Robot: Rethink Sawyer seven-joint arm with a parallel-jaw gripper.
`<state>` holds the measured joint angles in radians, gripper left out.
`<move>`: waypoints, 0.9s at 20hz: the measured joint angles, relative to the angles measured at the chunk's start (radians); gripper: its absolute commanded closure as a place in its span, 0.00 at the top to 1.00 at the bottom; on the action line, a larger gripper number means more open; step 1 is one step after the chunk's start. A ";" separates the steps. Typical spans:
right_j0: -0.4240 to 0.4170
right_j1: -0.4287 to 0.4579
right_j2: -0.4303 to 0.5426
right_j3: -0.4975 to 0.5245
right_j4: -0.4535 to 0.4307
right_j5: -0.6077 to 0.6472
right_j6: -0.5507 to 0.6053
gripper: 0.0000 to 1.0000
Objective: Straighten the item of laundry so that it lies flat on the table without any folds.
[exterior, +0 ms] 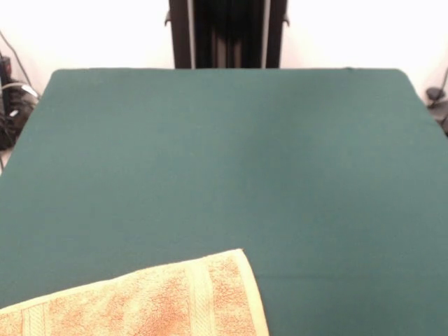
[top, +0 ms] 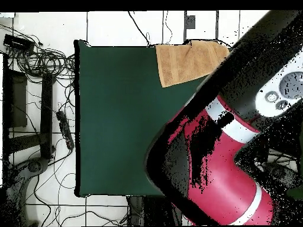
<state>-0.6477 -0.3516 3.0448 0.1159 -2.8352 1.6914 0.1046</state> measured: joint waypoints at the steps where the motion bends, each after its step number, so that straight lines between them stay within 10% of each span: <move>1: -0.001 -0.006 0.000 0.000 0.000 0.000 0.000 0.00; 18: -0.022 -0.081 0.001 0.000 -0.001 0.000 0.000 0.00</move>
<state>-0.6694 -0.4331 3.0453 0.1163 -2.8366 1.6916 0.1046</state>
